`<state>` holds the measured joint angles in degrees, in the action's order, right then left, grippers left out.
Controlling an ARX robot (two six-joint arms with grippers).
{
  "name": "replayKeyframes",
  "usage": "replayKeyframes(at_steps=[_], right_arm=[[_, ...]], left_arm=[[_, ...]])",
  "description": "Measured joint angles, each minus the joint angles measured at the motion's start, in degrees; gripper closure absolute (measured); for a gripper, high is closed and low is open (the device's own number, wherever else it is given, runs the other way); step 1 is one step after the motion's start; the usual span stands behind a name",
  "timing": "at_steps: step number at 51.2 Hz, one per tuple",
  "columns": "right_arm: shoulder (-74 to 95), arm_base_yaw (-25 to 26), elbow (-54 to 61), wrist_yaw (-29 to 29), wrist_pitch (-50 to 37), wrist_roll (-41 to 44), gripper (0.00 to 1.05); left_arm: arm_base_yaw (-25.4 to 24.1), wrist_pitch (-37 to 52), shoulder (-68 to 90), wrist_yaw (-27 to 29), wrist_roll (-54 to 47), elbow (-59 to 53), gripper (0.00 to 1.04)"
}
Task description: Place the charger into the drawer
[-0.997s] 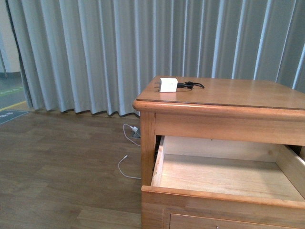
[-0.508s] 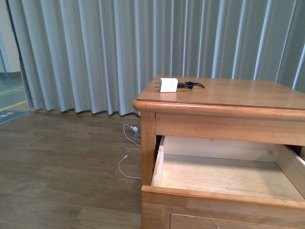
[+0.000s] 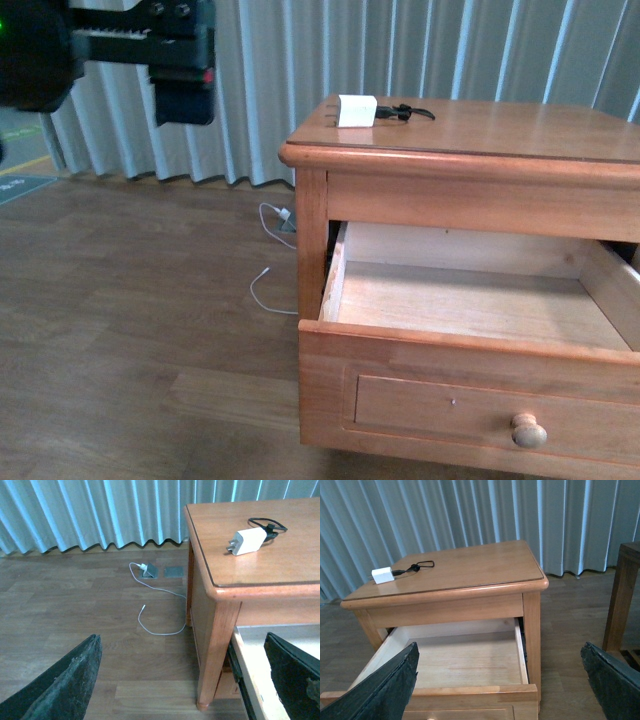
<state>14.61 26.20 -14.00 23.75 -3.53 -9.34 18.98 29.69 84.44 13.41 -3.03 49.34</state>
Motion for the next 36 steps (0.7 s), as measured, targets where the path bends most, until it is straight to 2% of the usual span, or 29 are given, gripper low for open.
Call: replayKeyframes(at_steps=[23, 36], right_arm=[[0.0, 0.0, 0.0, -0.02, 0.0, 0.02, 0.08], [0.0, 0.0, 0.0, -0.02, 0.0, 0.0, 0.08]], left_arm=[[3.78, -0.15, 31.52, 4.28, -1.44, 35.52, 0.06], [5.46, -1.22, 44.57, 6.78, -1.46, 50.42, 0.06]])
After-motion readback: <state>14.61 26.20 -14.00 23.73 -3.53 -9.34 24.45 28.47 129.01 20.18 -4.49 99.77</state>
